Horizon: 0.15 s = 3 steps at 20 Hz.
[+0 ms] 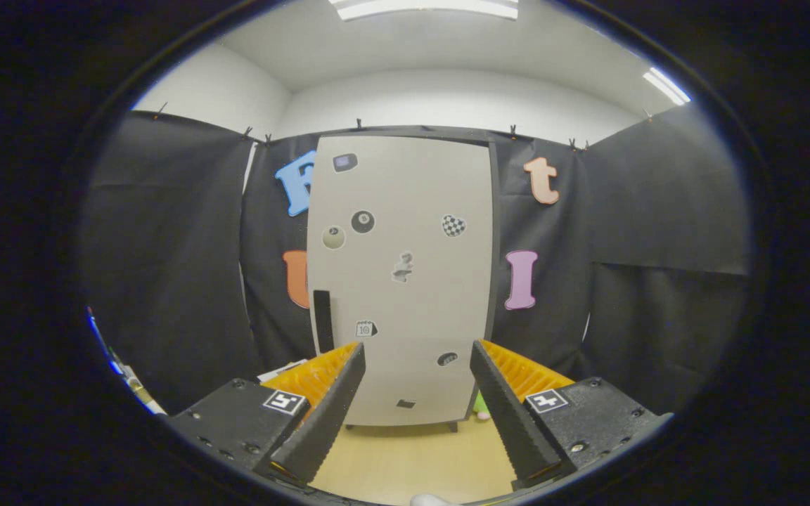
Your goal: Open the shoe cabinet door, grab the shoes and put them into the shoe cabinet, then close the shoe cabinet door.
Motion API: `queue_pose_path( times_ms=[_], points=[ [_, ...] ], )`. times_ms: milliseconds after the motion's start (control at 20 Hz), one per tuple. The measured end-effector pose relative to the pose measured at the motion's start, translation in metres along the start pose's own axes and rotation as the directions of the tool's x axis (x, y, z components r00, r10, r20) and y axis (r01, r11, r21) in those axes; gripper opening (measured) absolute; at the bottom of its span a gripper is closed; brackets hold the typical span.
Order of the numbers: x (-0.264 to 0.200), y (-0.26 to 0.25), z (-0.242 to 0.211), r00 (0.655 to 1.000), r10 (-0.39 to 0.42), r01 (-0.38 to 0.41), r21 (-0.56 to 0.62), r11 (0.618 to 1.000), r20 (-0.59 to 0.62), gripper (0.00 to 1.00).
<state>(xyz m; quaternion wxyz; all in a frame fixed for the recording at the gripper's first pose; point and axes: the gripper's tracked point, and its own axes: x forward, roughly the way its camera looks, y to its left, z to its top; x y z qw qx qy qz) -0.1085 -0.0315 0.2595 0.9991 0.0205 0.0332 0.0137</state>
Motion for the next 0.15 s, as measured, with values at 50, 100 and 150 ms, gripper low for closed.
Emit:
queue_pose_path(
  times_ms=[50,100,150],
  points=[
    [0.0001,0.0012,0.0001,1.0,0.002,-0.002,0.002,1.0,0.0,0.99],
    [-0.0003,0.0009,0.0004,1.0,0.002,-0.002,0.002,1.0,0.001,0.99],
    [0.0004,0.0019,0.001,1.0,0.003,-0.003,0.002,1.0,0.002,0.99]
  ],
)
